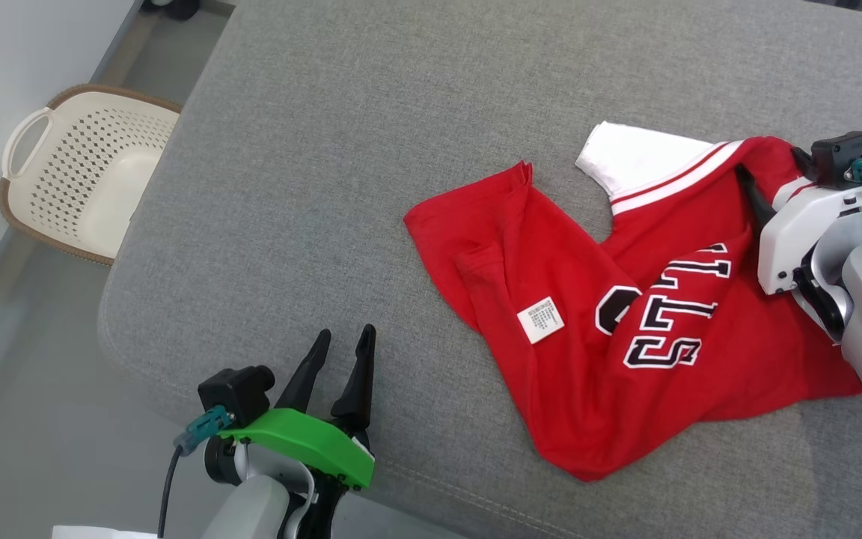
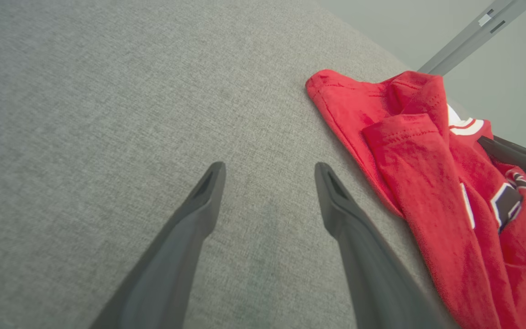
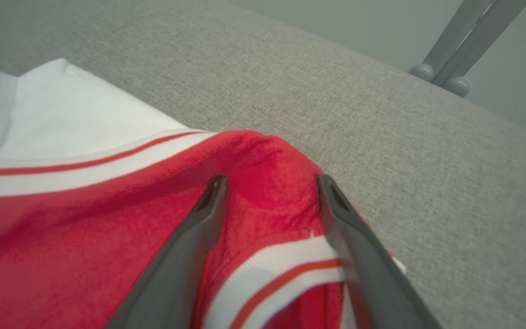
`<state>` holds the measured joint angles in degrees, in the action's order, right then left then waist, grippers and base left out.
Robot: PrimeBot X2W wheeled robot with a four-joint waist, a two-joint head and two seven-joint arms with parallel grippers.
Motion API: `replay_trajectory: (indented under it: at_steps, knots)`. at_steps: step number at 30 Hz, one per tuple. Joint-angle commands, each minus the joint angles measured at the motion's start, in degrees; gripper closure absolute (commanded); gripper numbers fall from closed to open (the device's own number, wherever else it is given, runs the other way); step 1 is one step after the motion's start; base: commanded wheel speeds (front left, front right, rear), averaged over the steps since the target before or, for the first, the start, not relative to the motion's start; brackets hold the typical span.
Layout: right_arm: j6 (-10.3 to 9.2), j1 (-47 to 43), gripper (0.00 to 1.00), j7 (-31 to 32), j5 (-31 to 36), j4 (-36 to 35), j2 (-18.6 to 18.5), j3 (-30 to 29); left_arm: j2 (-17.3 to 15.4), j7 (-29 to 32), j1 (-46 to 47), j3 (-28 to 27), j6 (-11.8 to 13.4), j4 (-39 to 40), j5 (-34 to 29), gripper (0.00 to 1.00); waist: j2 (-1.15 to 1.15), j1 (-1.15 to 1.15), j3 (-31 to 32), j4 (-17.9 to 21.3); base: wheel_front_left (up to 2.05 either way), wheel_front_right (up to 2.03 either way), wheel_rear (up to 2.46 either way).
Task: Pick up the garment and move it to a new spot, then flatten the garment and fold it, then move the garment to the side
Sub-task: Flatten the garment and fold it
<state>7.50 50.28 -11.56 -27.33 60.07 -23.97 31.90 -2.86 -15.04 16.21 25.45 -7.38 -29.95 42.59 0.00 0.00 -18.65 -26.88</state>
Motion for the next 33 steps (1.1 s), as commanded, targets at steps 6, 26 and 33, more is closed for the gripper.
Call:
replay_trajectory:
  at_steps: [6,26,33]
  knots:
    - [-0.13,4.47,1.00,3.43,1.57,6.42,-2.14,2.82,-0.09,-0.18,1.43,-0.12,-0.12,-0.21,-0.08,0.00,0.00,0.00,-2.46,-0.88,0.00,0.00,0.00]
    - [-0.06,15.01,0.00,-3.60,24.04,13.70,-9.28,-29.00,-0.11,-0.18,2.65,1.96,-0.12,0.45,-1.37,0.00,0.00,0.00,-2.62,-1.29,0.00,0.00,0.00]
    - [-0.06,1.63,0.00,-3.61,26.85,-2.44,2.03,-38.31,-0.15,-0.18,1.74,-0.64,-0.12,-0.40,-3.00,0.00,0.00,0.00,2.76,7.01,0.00,0.00,0.00]
